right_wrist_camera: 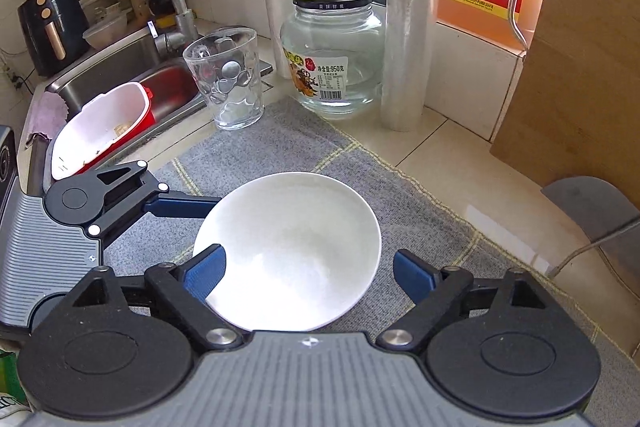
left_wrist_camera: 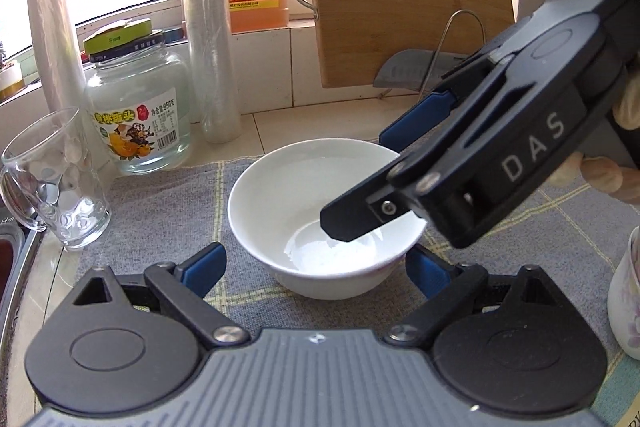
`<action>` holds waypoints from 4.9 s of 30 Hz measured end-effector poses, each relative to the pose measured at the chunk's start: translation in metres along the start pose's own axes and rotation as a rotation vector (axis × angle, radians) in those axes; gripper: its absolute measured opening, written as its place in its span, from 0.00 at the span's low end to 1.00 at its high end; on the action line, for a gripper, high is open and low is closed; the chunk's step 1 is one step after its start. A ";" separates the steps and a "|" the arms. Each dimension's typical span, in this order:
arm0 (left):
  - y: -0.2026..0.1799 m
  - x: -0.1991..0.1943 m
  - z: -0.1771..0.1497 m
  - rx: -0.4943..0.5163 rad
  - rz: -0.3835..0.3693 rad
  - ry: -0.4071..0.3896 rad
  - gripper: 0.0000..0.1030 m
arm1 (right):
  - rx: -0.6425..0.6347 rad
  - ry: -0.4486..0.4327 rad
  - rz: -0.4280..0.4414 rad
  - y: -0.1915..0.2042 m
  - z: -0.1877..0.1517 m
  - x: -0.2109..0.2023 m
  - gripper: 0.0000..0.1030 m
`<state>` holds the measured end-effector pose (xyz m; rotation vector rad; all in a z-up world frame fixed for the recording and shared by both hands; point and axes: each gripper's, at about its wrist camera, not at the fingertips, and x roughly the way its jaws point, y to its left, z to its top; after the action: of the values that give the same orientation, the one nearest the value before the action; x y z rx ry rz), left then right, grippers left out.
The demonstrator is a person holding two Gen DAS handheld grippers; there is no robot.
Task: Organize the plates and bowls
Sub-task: 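Move the right tool to the last white bowl and grasp its rim, then lift the white bowl and carry it over the bowl stack, then lower the bowl onto the stack and open the right tool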
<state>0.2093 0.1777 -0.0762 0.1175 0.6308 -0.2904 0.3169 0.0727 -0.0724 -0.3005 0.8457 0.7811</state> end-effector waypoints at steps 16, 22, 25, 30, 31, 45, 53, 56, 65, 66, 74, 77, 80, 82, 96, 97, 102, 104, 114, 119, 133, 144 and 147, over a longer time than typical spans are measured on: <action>0.003 0.004 0.004 -0.002 -0.044 -0.031 0.92 | -0.001 0.021 0.026 -0.009 0.014 0.020 0.71; 0.004 0.005 0.004 -0.004 -0.051 -0.034 0.92 | 0.006 0.031 0.035 -0.011 0.015 0.023 0.70; 0.005 0.005 0.003 -0.009 -0.054 -0.036 0.92 | 0.007 0.037 0.040 -0.012 0.015 0.025 0.70; 0.004 0.004 0.003 -0.010 -0.053 -0.034 0.92 | 0.009 0.039 0.041 -0.011 0.015 0.025 0.70; 0.004 0.004 0.003 -0.008 -0.052 -0.032 0.92 | 0.010 0.039 0.041 -0.011 0.015 0.025 0.70; -0.010 -0.025 0.005 0.027 -0.068 0.009 0.92 | 0.041 0.022 0.085 0.000 0.004 -0.005 0.71; -0.028 -0.057 0.005 0.034 -0.113 0.019 0.92 | 0.047 -0.008 0.104 0.014 -0.014 -0.046 0.71; -0.037 -0.068 0.005 0.043 -0.126 0.023 0.92 | 0.064 -0.016 0.108 0.017 -0.021 -0.061 0.71; -0.063 -0.092 0.007 0.092 -0.187 0.027 0.92 | 0.080 -0.043 0.073 0.027 -0.048 -0.104 0.71; -0.066 -0.094 0.008 0.098 -0.193 0.028 0.92 | 0.084 -0.045 0.068 0.028 -0.050 -0.108 0.71; -0.091 -0.101 0.008 0.146 -0.253 0.030 0.92 | 0.137 -0.072 0.031 0.027 -0.078 -0.140 0.71; -0.101 -0.102 0.008 0.161 -0.281 0.030 0.92 | 0.157 -0.083 0.010 0.027 -0.089 -0.151 0.71; -0.112 -0.102 0.008 0.176 -0.307 0.029 0.92 | 0.179 -0.091 -0.012 0.027 -0.100 -0.161 0.71; -0.121 -0.104 0.007 0.188 -0.326 0.026 0.92 | 0.192 -0.095 -0.030 0.026 -0.107 -0.168 0.71; -0.159 -0.093 0.005 0.256 -0.439 0.031 0.92 | 0.271 -0.097 -0.134 0.017 -0.151 -0.198 0.72; -0.160 -0.092 0.005 0.259 -0.444 0.035 0.92 | 0.274 -0.095 -0.140 0.017 -0.154 -0.198 0.72; -0.165 -0.086 0.003 0.265 -0.462 0.058 0.92 | 0.303 -0.085 -0.141 0.013 -0.164 -0.196 0.72; -0.165 -0.083 0.002 0.266 -0.462 0.068 0.92 | 0.301 -0.079 -0.145 0.013 -0.167 -0.194 0.72; -0.167 -0.079 0.000 0.267 -0.464 0.095 0.92 | 0.306 -0.070 -0.143 0.011 -0.173 -0.189 0.72; -0.168 -0.075 0.000 0.275 -0.471 0.102 0.92 | 0.301 -0.065 -0.148 0.011 -0.175 -0.186 0.72; -0.171 -0.071 -0.002 0.301 -0.477 0.117 0.93 | 0.290 -0.073 -0.152 0.013 -0.182 -0.187 0.76; -0.164 -0.074 -0.005 0.315 -0.473 0.116 0.94 | 0.281 -0.093 -0.174 0.012 -0.182 -0.193 0.93; -0.157 -0.076 -0.006 0.313 -0.469 0.108 0.94 | 0.299 -0.101 -0.199 0.007 -0.186 -0.199 0.93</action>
<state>0.1002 0.0473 -0.0391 0.2883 0.7136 -0.8407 0.1259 -0.1196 -0.0394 -0.0765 0.8104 0.4727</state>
